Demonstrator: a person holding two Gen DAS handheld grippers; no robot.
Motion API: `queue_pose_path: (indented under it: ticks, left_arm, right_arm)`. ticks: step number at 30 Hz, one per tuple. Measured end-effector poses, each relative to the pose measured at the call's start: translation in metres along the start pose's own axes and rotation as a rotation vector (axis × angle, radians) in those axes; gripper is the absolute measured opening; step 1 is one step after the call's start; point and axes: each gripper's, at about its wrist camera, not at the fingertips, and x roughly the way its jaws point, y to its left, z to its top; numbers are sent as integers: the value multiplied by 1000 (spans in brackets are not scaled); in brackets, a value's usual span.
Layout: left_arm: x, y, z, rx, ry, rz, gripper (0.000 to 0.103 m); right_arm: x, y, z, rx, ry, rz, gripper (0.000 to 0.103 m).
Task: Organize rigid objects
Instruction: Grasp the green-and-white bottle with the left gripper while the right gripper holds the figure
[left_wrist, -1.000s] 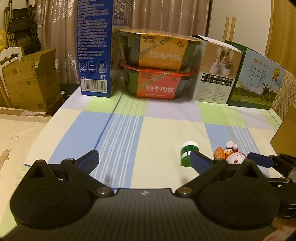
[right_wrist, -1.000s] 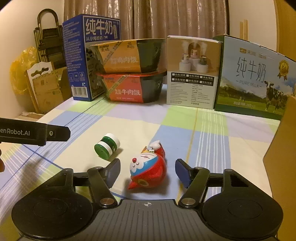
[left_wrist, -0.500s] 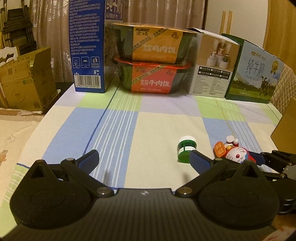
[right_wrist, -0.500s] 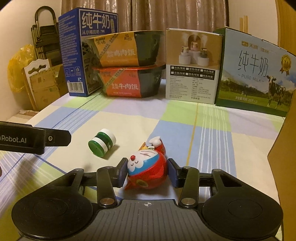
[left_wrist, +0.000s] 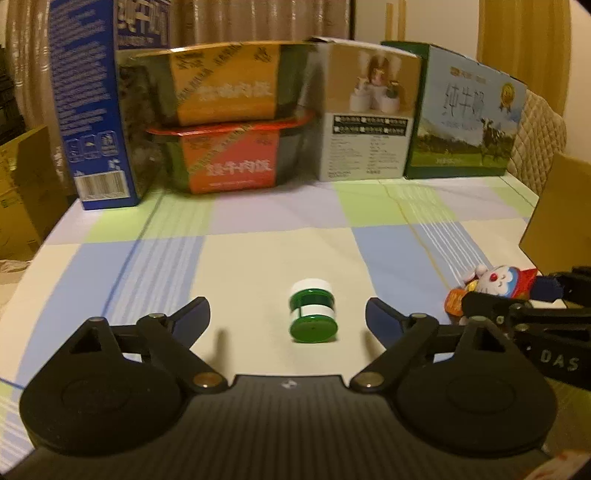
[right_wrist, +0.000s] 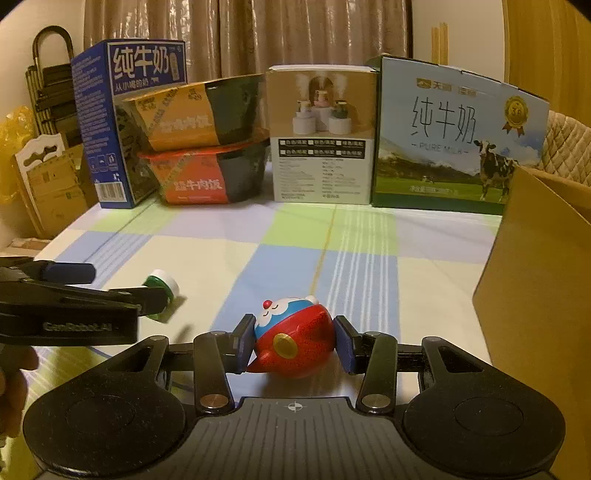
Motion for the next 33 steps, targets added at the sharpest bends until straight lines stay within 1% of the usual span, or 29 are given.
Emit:
queue_pose_path:
  ticks: [1,4,5,7,10,11,12,16,18,19,24,33]
  left_arm:
    - [3,-1,-1,2,2,-2,86]
    - [7,-3,-5,-3,-9,-3,80]
    - [8,-3,-5,0,-14,-4,76]
    - [10,-6,-5,6,-30,4,72]
    - [11,-10,-4,13,-48,6,62]
    - [12,-11,-4,18,-49,4,54]
    - [12,-12,-4,23,-46,5,50]
    - [12,-14,-4,31,-54,7,43]
    - [13,-15,-4,39,-47,3,30]
    - [13,-16,-4,43,-41,3,27]
    - [14,-17,-6,50,-30,5,25]
    - [8,-18,-5,30,-8,5,25]
  right_arm:
    - [0,-1,-1,-8,1,-7,42]
    - [1,-1,-4,-25,18,-11,42]
    - [1,-1,-6,-25,26,-11,42]
    - [2,-3,-9,-23,37,-10,42]
    - [2,-4,-11,-23,42,-7,42]
    - [2,-3,-11,-27,42,-8,42]
    - [2,-3,-12,-28,42,-7,42]
    - [2,-3,-12,-17,44,-5,42]
    - [2,-4,-12,-18,43,-3,42]
    - [2,-4,-12,-19,43,-2,42]
    - [2,-4,-12,-24,42,-2,42]
    - [2,-5,-14,-31,53,10,42]
